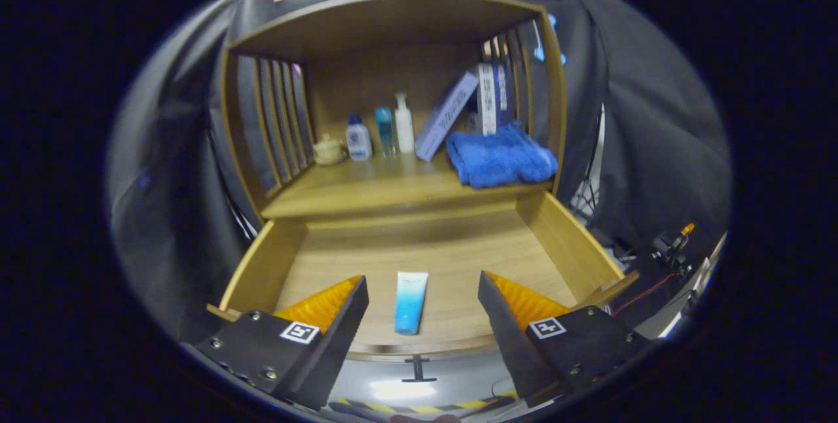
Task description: Pull open the drawer, take out the items inside it, and place them on the countertop above the cabinet.
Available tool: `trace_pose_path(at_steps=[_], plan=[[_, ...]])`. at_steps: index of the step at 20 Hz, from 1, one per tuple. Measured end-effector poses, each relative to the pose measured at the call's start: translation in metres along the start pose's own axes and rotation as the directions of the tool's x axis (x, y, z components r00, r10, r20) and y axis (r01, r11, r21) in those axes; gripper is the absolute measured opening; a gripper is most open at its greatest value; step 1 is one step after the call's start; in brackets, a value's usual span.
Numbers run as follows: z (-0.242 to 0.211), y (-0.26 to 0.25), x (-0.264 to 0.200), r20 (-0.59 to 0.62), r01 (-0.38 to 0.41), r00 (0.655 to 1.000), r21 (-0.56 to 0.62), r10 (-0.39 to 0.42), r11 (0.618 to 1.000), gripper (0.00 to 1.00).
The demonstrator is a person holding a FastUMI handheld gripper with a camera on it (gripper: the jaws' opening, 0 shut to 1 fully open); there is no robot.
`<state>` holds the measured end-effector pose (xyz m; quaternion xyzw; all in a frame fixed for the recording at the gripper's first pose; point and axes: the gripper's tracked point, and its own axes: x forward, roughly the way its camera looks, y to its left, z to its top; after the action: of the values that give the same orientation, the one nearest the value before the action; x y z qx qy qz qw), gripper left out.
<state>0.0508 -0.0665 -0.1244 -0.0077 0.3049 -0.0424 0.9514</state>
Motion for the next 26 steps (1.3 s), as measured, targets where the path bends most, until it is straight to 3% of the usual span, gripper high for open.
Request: trace_pose_path(at_steps=[3, 6, 9, 13, 15, 16, 17, 19, 22, 26], plan=[[-0.015, -0.007, 0.055, -0.173, 0.06, 0.982, -0.073, -0.071, 0.996, 1.0], [-0.047, 0.007, 0.081, -0.361, 0.027, 0.931, -0.075, -0.052, 0.997, 1.0], [-0.067, 0.009, 0.099, -0.452, 0.024, 0.889, -0.109, -0.071, 0.994, 0.96], [-0.085, 0.021, 0.116, -0.553, 0.021, 0.831, -0.07, -0.056, 0.997, 0.91], [-0.097, 0.025, 0.118, -0.62, 0.015, 0.784, -0.038, -0.035, 0.999, 0.71], [-0.09, 0.025, 0.116, -0.607, 0.037, 0.794, -0.02, -0.042, 0.999, 0.61], [-0.102, 0.024, 0.128, -0.617, 0.033, 0.786, -0.012, -0.033, 0.999, 0.58], [-0.083, 0.03, 0.123, -0.569, 0.007, 0.822, -0.002, -0.006, 1.0, 0.42], [-0.052, 0.036, 0.111, -0.444, -0.036, 0.895, 0.041, 0.051, 0.999, 0.42], [-0.016, 0.049, 0.084, -0.255, -0.123, 0.958, 0.045, 0.13, 0.991, 0.41]])
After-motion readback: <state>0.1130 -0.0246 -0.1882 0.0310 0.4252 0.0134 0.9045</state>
